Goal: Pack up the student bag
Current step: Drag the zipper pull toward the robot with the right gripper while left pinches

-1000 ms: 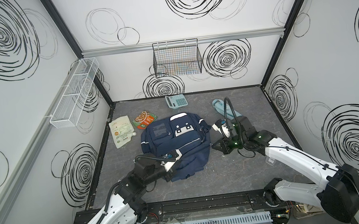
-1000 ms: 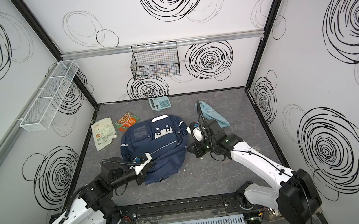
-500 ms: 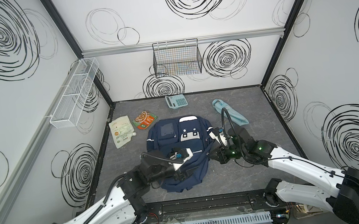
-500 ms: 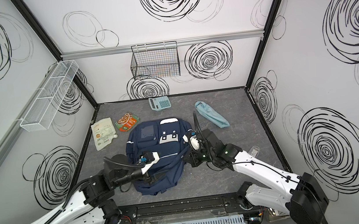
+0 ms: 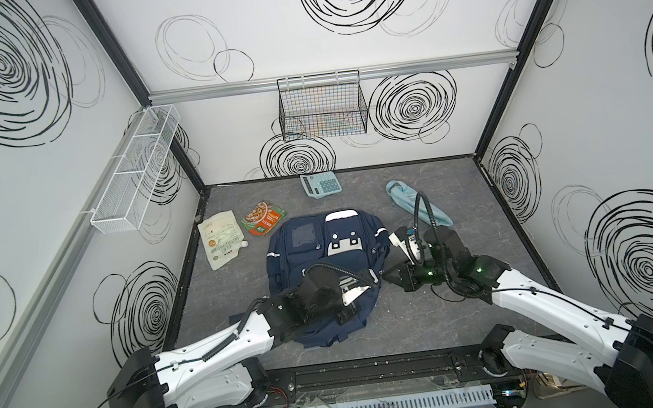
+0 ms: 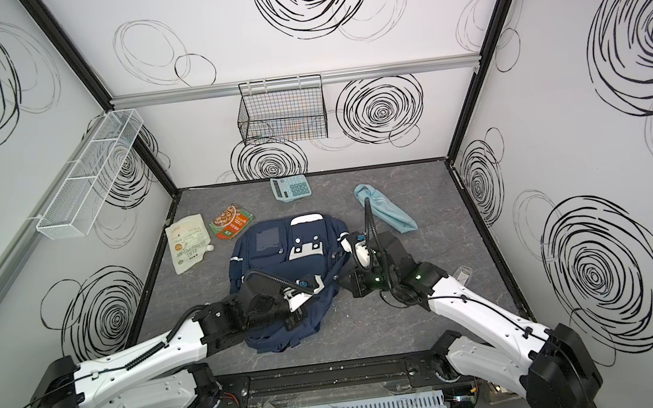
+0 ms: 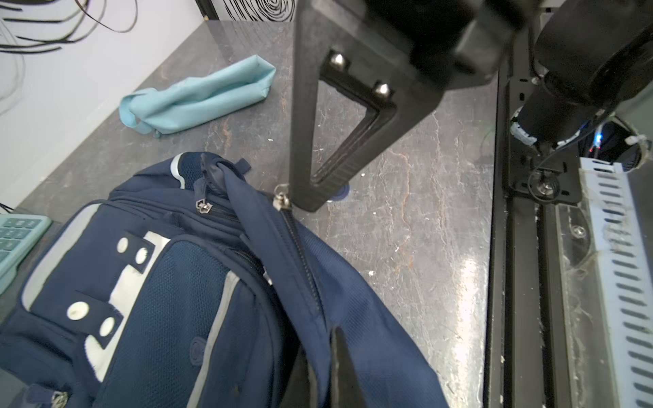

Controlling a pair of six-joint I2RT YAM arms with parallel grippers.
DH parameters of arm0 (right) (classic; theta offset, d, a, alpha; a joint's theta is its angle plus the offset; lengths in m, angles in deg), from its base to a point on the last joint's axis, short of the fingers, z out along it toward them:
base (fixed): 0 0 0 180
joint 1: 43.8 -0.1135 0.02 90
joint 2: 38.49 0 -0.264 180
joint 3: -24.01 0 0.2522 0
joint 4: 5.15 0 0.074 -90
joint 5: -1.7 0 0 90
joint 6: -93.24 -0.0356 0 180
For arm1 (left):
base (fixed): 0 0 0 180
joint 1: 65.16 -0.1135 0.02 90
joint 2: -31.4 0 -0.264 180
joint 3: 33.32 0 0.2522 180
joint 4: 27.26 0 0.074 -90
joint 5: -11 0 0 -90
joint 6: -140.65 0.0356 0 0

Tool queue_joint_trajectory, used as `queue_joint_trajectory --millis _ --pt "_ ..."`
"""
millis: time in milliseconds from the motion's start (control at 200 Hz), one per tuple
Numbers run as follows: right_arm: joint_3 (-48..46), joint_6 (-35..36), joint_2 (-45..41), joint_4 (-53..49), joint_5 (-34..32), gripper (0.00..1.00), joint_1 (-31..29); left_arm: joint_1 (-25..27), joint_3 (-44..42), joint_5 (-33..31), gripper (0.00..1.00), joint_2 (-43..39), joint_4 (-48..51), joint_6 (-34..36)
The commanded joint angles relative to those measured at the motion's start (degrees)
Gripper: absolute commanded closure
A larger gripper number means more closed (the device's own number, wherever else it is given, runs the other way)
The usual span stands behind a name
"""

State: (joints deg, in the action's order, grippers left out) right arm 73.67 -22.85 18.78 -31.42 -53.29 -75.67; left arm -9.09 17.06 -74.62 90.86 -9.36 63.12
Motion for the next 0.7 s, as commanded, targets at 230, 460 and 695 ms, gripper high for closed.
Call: queue_joint_trajectory --millis 230,460,695 --pt "-6.86 2.08 3.78 8.06 -7.94 1.00 16.36 -2.94 -4.38 2.85 1.00 -12.09 -1.92 0.15" --pt "-3.17 -0.72 11.00 12.74 -10.25 0.48 19.45 -3.21 -4.80 3.62 0.14 -11.22 -9.10 -5.53" --pt "0.71 1.08 12.65 4.06 -8.02 0.46 20.83 -4.04 -3.34 -2.44 0.17 -7.68 -7.71 -10.22"
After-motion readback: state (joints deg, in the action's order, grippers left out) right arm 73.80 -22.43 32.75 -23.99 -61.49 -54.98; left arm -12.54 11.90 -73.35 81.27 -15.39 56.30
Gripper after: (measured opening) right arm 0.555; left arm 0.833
